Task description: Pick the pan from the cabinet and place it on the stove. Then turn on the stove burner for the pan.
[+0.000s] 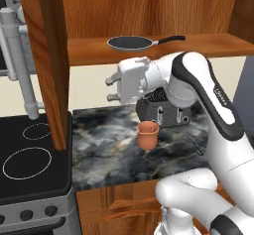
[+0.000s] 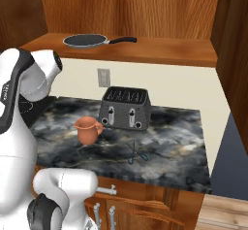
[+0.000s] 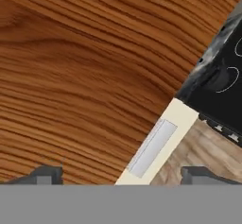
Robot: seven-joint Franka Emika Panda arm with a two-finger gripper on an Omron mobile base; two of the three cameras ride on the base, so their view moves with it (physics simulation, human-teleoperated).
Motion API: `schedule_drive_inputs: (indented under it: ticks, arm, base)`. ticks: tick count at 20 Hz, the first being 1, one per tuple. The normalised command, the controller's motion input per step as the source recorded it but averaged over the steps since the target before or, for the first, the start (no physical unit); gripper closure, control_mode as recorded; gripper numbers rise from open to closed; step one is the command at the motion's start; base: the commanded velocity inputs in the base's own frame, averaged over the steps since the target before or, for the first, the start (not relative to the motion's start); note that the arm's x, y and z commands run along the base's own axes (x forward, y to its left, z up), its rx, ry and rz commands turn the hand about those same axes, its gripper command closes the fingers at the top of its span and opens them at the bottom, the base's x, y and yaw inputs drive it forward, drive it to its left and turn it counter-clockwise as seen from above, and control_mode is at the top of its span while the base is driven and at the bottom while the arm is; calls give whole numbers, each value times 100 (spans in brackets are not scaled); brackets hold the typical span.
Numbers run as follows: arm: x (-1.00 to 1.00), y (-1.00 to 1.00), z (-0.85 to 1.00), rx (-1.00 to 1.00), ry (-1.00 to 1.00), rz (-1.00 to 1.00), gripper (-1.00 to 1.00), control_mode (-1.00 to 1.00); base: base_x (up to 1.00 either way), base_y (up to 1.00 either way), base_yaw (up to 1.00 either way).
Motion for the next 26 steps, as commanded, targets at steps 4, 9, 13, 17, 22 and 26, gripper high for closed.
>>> schedule_drive_inputs:
  ticks: [4, 9, 13, 17, 22, 26]
  arm:
    - [0, -46, 17, 0, -41, 0, -100, -100]
    - [-3, -47, 24, -1, -46, 0, -100, -100]
    - [-7, -48, 24, -1, -50, 0, -100, -100]
    - [-11, -50, 22, -2, -52, -1, -100, -100]
    - [-12, -49, 18, -2, -53, -3, -100, -100]
    - [-7, -52, 16, -1, -47, -4, -100, -100]
  base:
    - [0, 0, 0]
    - [0, 0, 0]
    - [0, 0, 0]
    - [0, 0, 0]
    - [0, 0, 0]
    - [0, 0, 0]
